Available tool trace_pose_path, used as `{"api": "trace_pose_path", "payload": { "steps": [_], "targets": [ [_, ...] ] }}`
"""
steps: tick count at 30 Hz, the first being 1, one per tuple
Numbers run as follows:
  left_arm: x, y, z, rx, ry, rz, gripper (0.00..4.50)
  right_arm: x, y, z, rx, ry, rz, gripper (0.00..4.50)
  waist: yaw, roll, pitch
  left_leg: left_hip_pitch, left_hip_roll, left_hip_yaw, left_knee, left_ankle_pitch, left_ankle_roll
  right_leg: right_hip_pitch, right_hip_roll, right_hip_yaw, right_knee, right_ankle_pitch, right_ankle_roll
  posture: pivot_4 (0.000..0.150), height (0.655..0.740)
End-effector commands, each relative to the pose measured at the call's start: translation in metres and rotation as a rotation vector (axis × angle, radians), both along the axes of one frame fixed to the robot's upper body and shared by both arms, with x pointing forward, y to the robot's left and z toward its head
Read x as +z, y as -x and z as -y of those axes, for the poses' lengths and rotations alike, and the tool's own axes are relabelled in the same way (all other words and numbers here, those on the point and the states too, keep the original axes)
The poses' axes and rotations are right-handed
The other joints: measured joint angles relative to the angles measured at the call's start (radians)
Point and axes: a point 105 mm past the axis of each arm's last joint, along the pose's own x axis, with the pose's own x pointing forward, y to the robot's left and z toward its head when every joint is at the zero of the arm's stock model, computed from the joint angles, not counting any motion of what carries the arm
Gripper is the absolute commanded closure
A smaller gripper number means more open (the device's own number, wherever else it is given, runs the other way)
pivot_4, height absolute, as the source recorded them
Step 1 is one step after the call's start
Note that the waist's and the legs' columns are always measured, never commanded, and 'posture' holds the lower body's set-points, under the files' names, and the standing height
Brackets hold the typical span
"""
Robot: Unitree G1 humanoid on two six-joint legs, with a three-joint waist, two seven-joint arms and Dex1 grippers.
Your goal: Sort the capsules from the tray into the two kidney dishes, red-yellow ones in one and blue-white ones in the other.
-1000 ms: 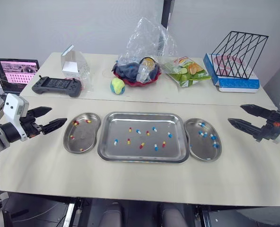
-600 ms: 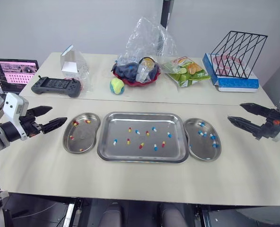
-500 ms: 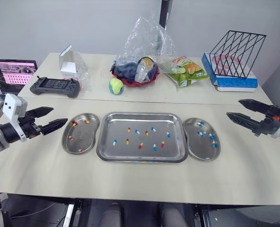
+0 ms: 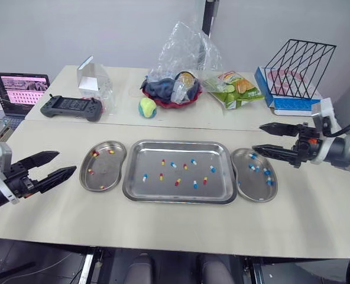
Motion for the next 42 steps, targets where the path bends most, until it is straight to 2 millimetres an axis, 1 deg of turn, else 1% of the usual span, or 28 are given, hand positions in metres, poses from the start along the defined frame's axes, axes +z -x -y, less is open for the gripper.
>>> {"api": "trace_pose_path", "payload": {
  "steps": [1, 7, 9, 11, 13, 15, 17, 18, 20, 23, 25, 26, 27, 28, 29, 31, 33, 35, 39, 42],
  "targets": [
    [0.013, 0.006, 0.007, -0.013, -0.002, 0.051, 0.0, 0.009, 0.0, -0.002, 0.025, 0.006, 0.053, 0.01, 0.001, 0.0, 0.0, 0.0, 0.0, 0.0, 0.0, 0.0, 0.0, 0.0, 0.0, 0.0, 0.0, 0.0, 0.0, 0.15, 0.7174],
    [0.02, 0.006, 0.017, -0.046, 0.0, 0.07, 0.0, 0.006, 0.004, -0.013, 0.071, 0.001, 0.053, 0.01, 0.002, 0.0, 0.0, 0.0, 0.0, 0.0, 0.0, 0.0, 0.0, 0.0, 0.0, 0.0, 0.0, 0.0, 0.0, 0.15, 0.7174],
    [0.02, 0.007, 0.015, -0.037, -0.003, 0.077, 0.0, 0.006, 0.006, -0.019, 0.099, 0.001, 0.049, 0.01, 0.001, 0.0, 0.0, 0.0, 0.0, 0.0, 0.0, 0.0, 0.0, 0.0, 0.001, 0.0, 0.0, 0.0, 0.0, 0.15, 0.7174],
    [0.018, 0.01, 0.01, -0.012, -0.009, 0.078, 0.0, 0.004, 0.007, -0.031, 0.144, 0.006, 0.026, 0.01, -0.001, 0.0, 0.0, 0.0, 0.0, 0.0, 0.0, 0.0, 0.0, 0.0, 0.001, 0.0, 0.0, 0.0, 0.0, 0.15, 0.7174],
    [0.012, 0.015, 0.011, -0.009, -0.016, 0.065, 0.0, 0.004, 0.009, -0.046, 0.21, 0.016, 0.024, 0.01, -0.009, 0.0, 0.0, 0.001, 0.001, 0.0, -0.001, 0.0, 0.0, 0.0, 0.001, 0.0, 0.0, 0.0, 0.0, 0.15, 0.7174],
    [0.006, 0.022, 0.014, -0.011, -0.021, 0.053, 0.0, 0.007, 0.005, -0.064, 0.252, 0.005, 0.036, 0.01, -0.019, 0.0, 0.0, 0.001, 0.001, 0.0, -0.001, 0.0, 0.0, 0.0, 0.001, 0.0, 0.0, 0.0, 0.0, 0.15, 0.7174],
    [0.005, 0.025, 0.016, -0.003, -0.025, 0.053, 0.0, 0.009, 0.003, -0.078, 0.291, 0.004, 0.044, 0.01, -0.024, 0.0, 0.0, 0.001, 0.002, -0.001, -0.001, 0.0, 0.0, 0.0, 0.002, 0.0, 0.001, 0.0, -0.001, 0.15, 0.7174],
    [0.005, 0.026, 0.016, 0.0, -0.026, 0.054, 0.0, 0.01, 0.002, -0.083, 0.304, 0.006, 0.045, 0.01, -0.025, 0.0, 0.0, 0.001, 0.002, -0.001, -0.001, 0.0, 0.0, 0.0, 0.002, 0.0, 0.001, 0.0, -0.001, 0.15, 0.7174],
    [0.004, 0.029, 0.018, 0.009, -0.029, 0.054, 0.0, 0.006, -0.001, -0.099, 0.335, 0.023, 0.015, 0.01, -0.021, 0.0, 0.0, 0.001, 0.002, -0.001, -0.001, 0.0, 0.0, 0.0, 0.002, 0.0, 0.001, 0.0, -0.001, 0.15, 0.7174],
    [-0.003, 0.034, 0.02, 0.028, -0.046, 0.036, 0.0, -0.001, 0.0, -0.134, 0.423, 0.059, 0.021, 0.01, -0.024, 0.0, 0.0, 0.001, 0.001, -0.001, -0.001, 0.0, 0.0, 0.0, 0.001, 0.0, 0.0, 0.0, -0.001, 0.15, 0.7174],
    [-0.006, 0.037, 0.021, 0.032, -0.048, 0.031, 0.0, -0.003, 0.0, -0.149, 0.45, 0.062, 0.028, 0.01, -0.022, 0.0, 0.0, 0.001, 0.001, -0.001, -0.002, 0.0, 0.0, 0.0, 0.001, 0.0, 0.001, 0.0, -0.001, 0.15, 0.7174],
    [-0.006, 0.038, 0.024, 0.031, -0.044, 0.033, 0.0, -0.008, 0.0, -0.164, 0.464, 0.064, 0.035, 0.01, -0.023, 0.0, 0.0, 0.0, 0.001, -0.002, -0.001, 0.0, 0.0, -0.001, 0.002, -0.001, 0.001, 0.0, -0.001, 0.15, 0.7174],
    [-0.006, 0.039, 0.025, 0.031, -0.042, 0.035, 0.0, -0.011, 0.001, -0.175, 0.474, 0.066, 0.039, 0.01, -0.023, 0.0, 0.0, 0.0, 0.001, -0.002, -0.001, 0.0, 0.0, -0.001, 0.001, -0.001, 0.001, 0.0, -0.001, 0.15, 0.7174],
    [-0.006, 0.04, 0.027, 0.03, -0.039, 0.038, 0.0, -0.016, 0.002, -0.191, 0.496, 0.063, 0.027, 0.01, -0.024, 0.0, 0.0, 0.0, 0.001, -0.002, -0.001, 0.0, 0.0, -0.001, 0.001, -0.001, 0.001, 0.0, -0.001, 0.15, 0.7174],
    [-0.006, 0.041, 0.028, 0.029, -0.037, 0.04, 0.0, -0.02, 0.003, -0.201, 0.511, 0.062, 0.018, 0.01, -0.025, 0.0, 0.0, 0.0, 0.001, -0.002, -0.001, 0.0, 0.0, -0.001, 0.001, -0.001, 0.001, 0.0, -0.001, 0.15, 0.7174],
    [-0.006, 0.042, 0.031, 0.022, -0.042, 0.039, 0.0, -0.025, -0.002, -0.221, 0.493, 0.053, 0.013, 0.01, -0.026, 0.0, 0.0, 0.0, 0.001, -0.002, -0.002, 0.0, 0.0, -0.001, 0.002, -0.001, 0.001, 0.0, -0.001, 0.15, 0.7174],
    [-0.004, 0.044, 0.032, 0.022, -0.043, 0.042, 0.0, -0.031, 0.0, -0.239, 0.51, 0.076, 0.042, 0.01, -0.025, 0.0, 0.0, 0.0, 0.001, -0.002, -0.001, 0.0, 0.0, -0.001, 0.001, -0.001, 0.001, 0.0, -0.001, 0.15, 0.7174],
    [-0.003, 0.045, 0.032, 0.027, -0.042, 0.044, 0.0, -0.035, 0.002, -0.251, 0.528, 0.091, 0.059, 0.01, -0.024, 0.0, 0.0, 0.0, 0.001, -0.002, -0.001, 0.0, 0.0, -0.001, 0.001, -0.001, 0.001, 0.0, -0.001, 0.15, 0.7174],
    [-0.004, 0.043, 0.031, 0.04, -0.052, 0.043, 0.0, -0.043, -0.004, -0.28, 0.537, 0.129, 0.078, 0.01, -0.027, 0.0, 0.0, 0.001, 0.001, -0.002, -0.002, 0.0, -0.001, -0.001, 0.001, -0.001, 0.001, 0.0, -0.001, 0.15, 0.7174],
    [-0.004, 0.041, 0.031, 0.046, -0.054, 0.047, 0.0, -0.052, -0.008, -0.289, 0.543, 0.166, 0.085, 0.01, -0.03, 0.0, 0.0, 0.001, 0.001, -0.002, -0.002, 0.0, -0.001, -0.001, 0.002, -0.002, 0.001, 0.0, -0.001, 0.15, 0.7174]
  ]
}}
